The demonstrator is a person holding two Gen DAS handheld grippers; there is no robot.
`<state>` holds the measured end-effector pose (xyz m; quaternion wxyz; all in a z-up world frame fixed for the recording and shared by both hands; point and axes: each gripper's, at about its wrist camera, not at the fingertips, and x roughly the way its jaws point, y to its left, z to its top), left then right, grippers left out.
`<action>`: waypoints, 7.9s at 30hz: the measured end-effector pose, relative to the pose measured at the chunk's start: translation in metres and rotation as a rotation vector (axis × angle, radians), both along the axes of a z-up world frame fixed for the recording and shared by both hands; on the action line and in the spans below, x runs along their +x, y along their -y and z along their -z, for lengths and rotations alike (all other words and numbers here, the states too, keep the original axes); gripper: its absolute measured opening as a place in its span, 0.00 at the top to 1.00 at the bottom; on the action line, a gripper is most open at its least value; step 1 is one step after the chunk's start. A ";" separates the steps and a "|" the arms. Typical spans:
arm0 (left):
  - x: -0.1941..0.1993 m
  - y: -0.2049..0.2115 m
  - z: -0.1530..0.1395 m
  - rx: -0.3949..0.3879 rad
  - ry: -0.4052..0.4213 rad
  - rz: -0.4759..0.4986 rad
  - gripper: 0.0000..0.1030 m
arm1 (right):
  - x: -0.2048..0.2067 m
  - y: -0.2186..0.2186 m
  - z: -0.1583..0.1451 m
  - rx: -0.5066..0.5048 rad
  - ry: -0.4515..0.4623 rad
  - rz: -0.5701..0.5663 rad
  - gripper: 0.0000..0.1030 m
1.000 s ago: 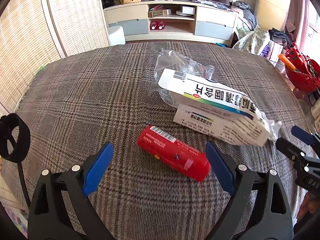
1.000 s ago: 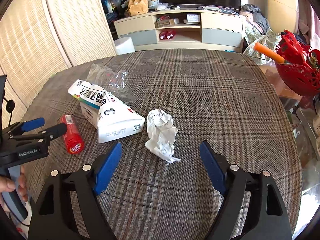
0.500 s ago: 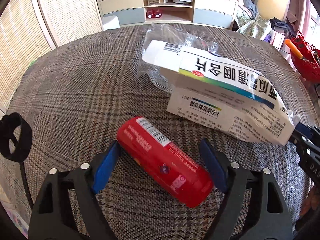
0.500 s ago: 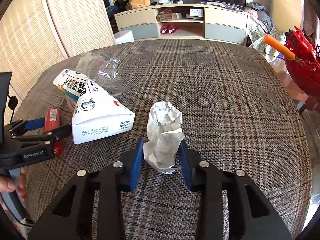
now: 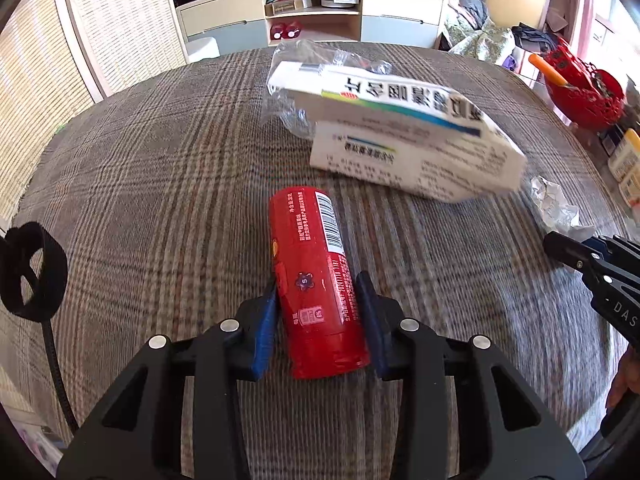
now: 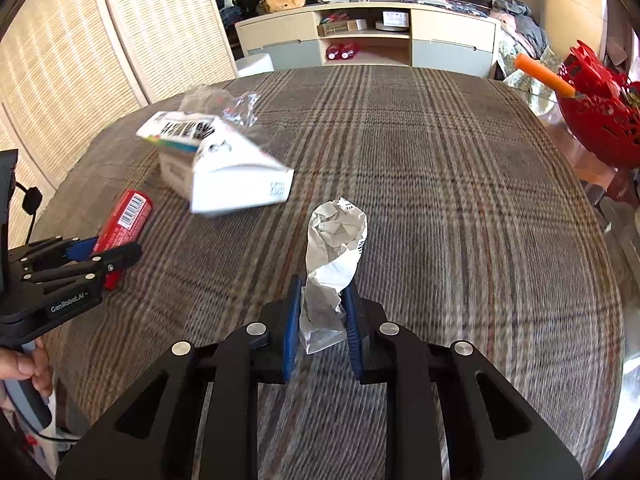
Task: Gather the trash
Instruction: 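Carry both items over the grey bin and open both tools to drop them, then move both tools back over the table toward the medicine box, then grasp the white medicine box with the right tool while the left tool grasps the clear bag, then lift both items off the table and carry them over the grey bin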
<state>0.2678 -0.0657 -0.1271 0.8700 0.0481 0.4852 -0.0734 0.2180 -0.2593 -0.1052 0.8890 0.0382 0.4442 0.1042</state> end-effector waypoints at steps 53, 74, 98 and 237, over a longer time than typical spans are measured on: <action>-0.252 -0.026 0.087 -0.056 -0.243 0.057 0.66 | -0.206 -0.078 0.080 0.115 -0.270 -0.023 0.79; -0.246 -0.041 0.073 -0.040 -0.211 0.010 0.21 | -0.202 -0.070 0.064 0.079 -0.230 0.049 0.22; -0.199 -0.066 -0.066 -0.004 0.050 -0.027 0.08 | -0.166 -0.045 -0.065 0.065 0.008 0.043 0.09; -0.269 -0.037 0.075 -0.078 -0.207 0.044 0.73 | -0.241 -0.066 0.084 -0.043 -0.321 -0.102 0.48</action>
